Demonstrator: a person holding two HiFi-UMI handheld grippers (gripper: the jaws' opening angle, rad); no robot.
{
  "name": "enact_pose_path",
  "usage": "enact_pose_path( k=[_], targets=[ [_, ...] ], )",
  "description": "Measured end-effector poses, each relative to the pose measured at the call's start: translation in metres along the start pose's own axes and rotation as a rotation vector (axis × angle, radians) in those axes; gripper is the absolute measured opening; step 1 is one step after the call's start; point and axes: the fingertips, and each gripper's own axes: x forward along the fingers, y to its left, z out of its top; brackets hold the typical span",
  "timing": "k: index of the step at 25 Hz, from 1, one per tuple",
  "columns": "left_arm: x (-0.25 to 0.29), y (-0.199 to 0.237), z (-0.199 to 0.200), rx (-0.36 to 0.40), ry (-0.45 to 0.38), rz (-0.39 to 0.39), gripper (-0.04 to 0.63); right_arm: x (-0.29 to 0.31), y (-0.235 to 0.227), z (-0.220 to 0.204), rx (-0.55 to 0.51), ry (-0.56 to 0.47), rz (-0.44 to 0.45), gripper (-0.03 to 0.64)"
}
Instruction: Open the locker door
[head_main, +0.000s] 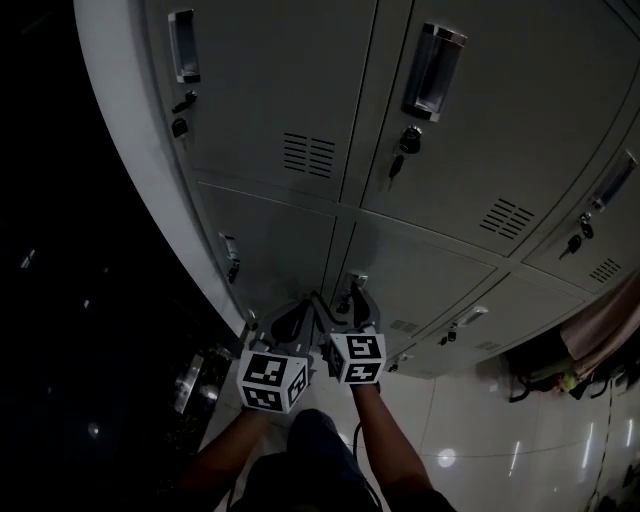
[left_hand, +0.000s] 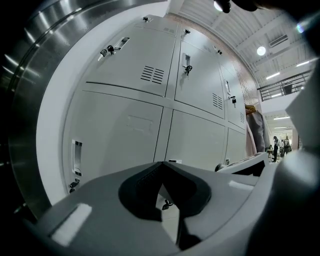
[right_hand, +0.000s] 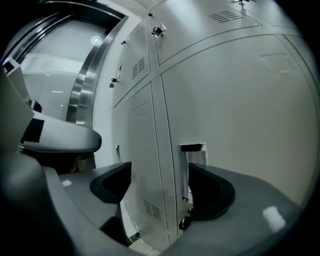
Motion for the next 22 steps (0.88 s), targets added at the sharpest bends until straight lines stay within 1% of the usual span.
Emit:
enact_pose_path(
  k=[6,11,16,19,22],
  targets=[
    [0.001,0.012,-0.009,0.004,0.03,0.019,0.005,0.014,-0.007,-0.003,0.009,0.017,0.001,0.325],
    [-0.007,0.005,-0.01,0.006,0.067,0.011,0.005,0.012,-0.007,-0.004,0.013,0.05,-0.002,0.312],
    [-0.017,-0.008,0.001,-0.001,0.07,-0.001,0.005,-0.006,0.001,-0.008,-0.009,0.072,-0.019,0.265],
    [-0.021,-0.022,0.008,-0.007,0.064,-0.025,0.005,-0.021,0.005,-0.012,-0.02,0.08,-0.037,0.242],
    [-0.027,-0.036,0.007,0.003,0.08,-0.052,0.005,-0.039,0.01,-0.015,-0.034,0.082,-0.066,0.195]
  ],
)
